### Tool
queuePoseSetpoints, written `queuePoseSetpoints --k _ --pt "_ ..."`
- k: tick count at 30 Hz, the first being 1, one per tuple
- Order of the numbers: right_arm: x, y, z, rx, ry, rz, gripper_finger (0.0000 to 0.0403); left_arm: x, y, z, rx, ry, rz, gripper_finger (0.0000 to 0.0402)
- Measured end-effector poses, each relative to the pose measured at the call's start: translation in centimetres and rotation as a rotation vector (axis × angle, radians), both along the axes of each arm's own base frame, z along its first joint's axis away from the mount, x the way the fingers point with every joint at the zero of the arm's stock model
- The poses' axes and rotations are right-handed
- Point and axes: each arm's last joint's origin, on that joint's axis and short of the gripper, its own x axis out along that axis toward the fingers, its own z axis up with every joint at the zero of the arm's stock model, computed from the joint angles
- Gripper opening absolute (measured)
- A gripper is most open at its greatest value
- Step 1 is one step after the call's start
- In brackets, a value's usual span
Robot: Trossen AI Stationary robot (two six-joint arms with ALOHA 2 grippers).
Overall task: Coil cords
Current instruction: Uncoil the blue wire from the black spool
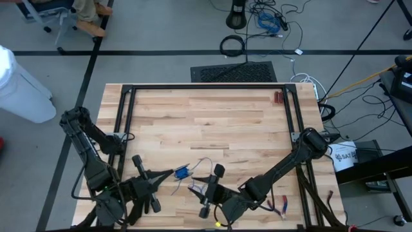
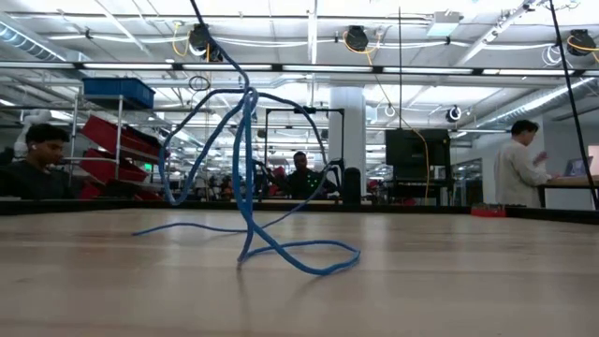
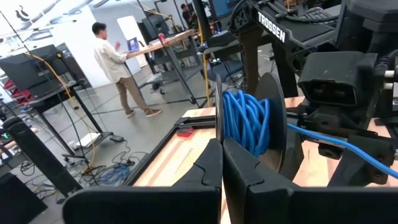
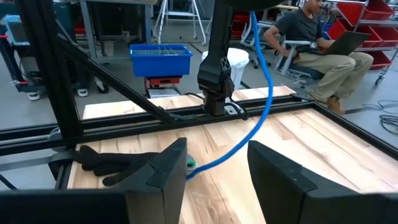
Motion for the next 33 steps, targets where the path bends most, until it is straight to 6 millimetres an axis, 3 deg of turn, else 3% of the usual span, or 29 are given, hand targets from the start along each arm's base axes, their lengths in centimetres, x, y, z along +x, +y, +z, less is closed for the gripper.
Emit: queuePoseSetpoints --k 7,17,33 --pt "-0.2 0.4 0.0 -0.043 0.012 0.017 0.0121 0.0 0.0 0.0 0.001 0.001 0.000 0.0001" --pt "-0.6 0.9 0.1 -0.072 0.022 0.036 0.0009 0.0 0.0 0.0 0.004 0.002 0.000 0.0001" --pt "-1.0 1.9 0.4 -0.017 0.024 0.214 0.0001 -0.1 0.1 -0.2 0.029 0.017 0.006 0.0001"
